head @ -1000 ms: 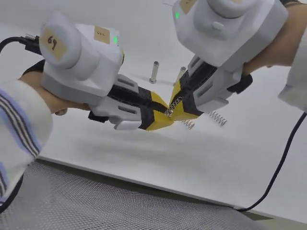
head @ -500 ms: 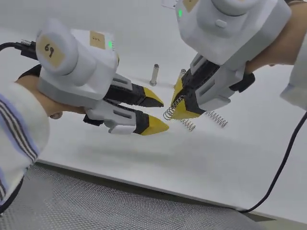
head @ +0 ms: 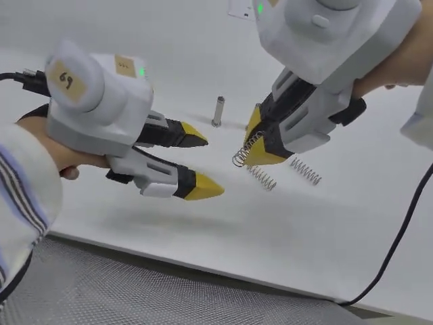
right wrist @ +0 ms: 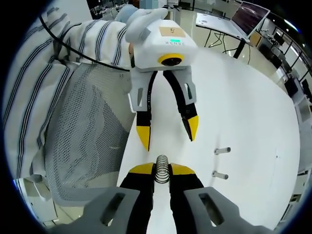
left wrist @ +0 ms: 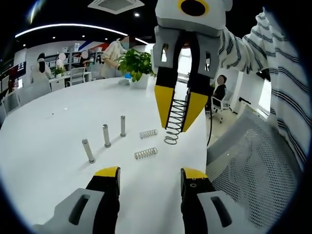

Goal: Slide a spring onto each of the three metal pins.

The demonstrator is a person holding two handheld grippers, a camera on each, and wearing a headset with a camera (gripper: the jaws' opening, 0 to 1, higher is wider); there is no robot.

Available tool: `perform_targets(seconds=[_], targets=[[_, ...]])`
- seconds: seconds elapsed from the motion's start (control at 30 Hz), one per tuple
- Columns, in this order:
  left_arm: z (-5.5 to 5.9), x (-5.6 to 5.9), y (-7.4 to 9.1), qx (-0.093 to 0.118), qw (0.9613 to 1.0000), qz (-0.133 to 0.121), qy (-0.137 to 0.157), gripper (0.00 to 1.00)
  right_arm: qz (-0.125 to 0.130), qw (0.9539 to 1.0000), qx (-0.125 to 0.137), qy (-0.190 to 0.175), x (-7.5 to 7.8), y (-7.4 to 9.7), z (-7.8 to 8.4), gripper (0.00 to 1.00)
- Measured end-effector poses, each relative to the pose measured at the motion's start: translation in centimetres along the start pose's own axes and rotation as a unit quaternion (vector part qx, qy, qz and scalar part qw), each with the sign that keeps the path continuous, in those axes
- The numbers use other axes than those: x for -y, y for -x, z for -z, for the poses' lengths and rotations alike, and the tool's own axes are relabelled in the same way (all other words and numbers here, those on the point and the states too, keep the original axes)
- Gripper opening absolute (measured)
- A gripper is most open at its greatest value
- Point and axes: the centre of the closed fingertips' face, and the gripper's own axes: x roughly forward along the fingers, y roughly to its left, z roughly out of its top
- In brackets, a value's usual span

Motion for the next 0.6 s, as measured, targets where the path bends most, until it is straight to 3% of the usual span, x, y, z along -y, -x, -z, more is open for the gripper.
perform_targets(seconds=[0.17, 0.3, 0.47, 0.6], targets=[[0.0, -0.9, 0.3, 0.005, 0.9997, -0.022, 0.009, 0.63, 0.004, 1.0, -0.005, -0.003, 0.2, 0.3, 0.3, 0.08], [0.5, -1.6, 0.8, -0.003, 0.9994, -0.032, 0.012, 0.75, -0.005, 0.9998, 0.004, -0.019, 0.3, 0.7, 0.3, 0.08], [0.7, -2.3, 1.3, 0.0, 0.9986, -0.048, 0.021, 0.82, -0.003, 0.9996, -0.005, -0.027, 0.9, 0.8, 1.1, 0.08], [1.5, -3.5, 1.7, -0.016, 0.9968, -0.075, 0.023, 0.85, 0.001, 0.9996, -0.009, -0.026, 1.0, 0.9, 1.4, 0.08]])
